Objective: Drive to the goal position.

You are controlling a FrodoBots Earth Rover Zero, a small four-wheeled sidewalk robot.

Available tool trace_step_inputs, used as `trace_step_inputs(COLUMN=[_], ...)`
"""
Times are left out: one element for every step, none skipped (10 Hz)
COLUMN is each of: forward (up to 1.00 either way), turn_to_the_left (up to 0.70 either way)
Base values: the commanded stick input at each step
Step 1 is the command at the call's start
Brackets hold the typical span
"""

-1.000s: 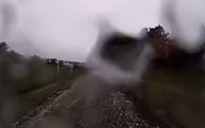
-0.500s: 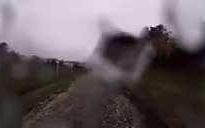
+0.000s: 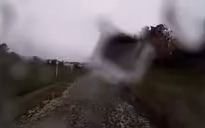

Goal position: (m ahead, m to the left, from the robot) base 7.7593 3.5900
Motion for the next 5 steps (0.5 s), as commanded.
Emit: trace_step_inputs(forward=[0.7,0.7,0.7,0.7,0.7], turn_to_the_left=[0.0,0.0,0.0,-0.06,-0.18])
